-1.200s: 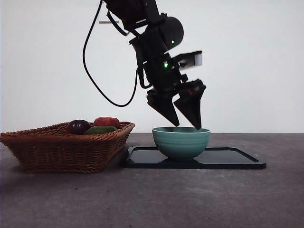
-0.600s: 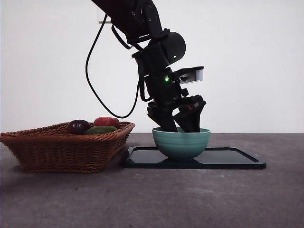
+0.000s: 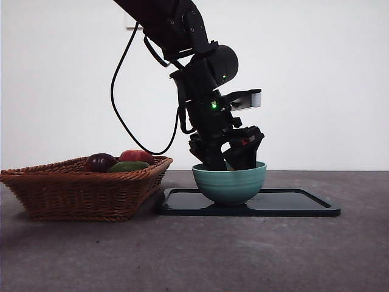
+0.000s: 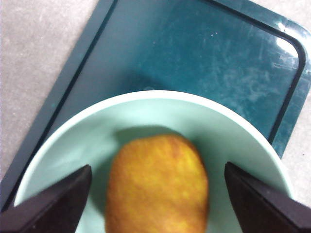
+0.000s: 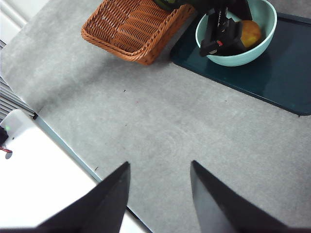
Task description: Pick up the wifruite, put it on the bowl, pick up the plate, put it on desk
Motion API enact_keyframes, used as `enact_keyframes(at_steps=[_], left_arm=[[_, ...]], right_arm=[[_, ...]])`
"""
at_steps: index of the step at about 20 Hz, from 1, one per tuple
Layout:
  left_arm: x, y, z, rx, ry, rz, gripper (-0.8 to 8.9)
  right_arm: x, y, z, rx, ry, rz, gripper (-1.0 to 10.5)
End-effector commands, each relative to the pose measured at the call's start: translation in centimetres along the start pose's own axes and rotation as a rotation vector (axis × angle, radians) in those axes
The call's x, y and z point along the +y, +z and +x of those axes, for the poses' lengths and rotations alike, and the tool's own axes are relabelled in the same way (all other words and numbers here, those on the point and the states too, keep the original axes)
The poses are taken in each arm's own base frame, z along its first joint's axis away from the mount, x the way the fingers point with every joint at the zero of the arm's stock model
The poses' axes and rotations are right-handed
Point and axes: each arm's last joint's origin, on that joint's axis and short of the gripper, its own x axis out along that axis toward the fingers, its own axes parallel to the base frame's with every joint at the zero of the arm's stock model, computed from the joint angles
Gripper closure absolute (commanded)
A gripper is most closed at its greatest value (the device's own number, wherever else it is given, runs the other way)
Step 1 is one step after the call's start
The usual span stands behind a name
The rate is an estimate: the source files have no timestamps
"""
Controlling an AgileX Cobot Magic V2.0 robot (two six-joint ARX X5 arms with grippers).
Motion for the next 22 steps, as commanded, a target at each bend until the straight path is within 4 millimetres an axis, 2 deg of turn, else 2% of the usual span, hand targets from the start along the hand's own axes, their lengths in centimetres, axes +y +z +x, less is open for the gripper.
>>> enact_keyframes(at_steps=[1,4,9,12,16,19,22], left_arm=[[-0.2,0.1,1.3,0.016,-0.005,0.006,4.73],[-0.1,0.1,1.3,0.025,0.015,0.003,5.94],[-0.1,0.3,0.9,0.017,0.019,-0.028,6.05],[0.3,1.5,-0.8,-0.030,0.039,-0.056,6.05],[0.4,3.8,-5.3,-0.106,0.055,-0.074,6.05],[0.3,5.2,-10.0,-0.201,0.048,-0.103,6.05],[0.3,5.5,-16.0,-0.305,0.088,-0.144,6.05]], right_arm=[[0.2,0.3,-0.1,-0.012,0.009,-0.012,7.5],[0.2,0.2,-0.3,-0.018,0.010,-0.015,7.5],[0.2,0.2,-0.3,-0.019,0.010,-0.015,7.5],[0.2,0.2,-0.3,-0.019,0.010,-0.015,7.5],[0.2,0.2,-0.3,-0.020,0.009,-0.020,7.5],[0.2,0.3,-0.3,-0.025,0.010,-0.025,7.5],[0.2,0.3,-0.3,-0.025,0.010,-0.026,7.5]])
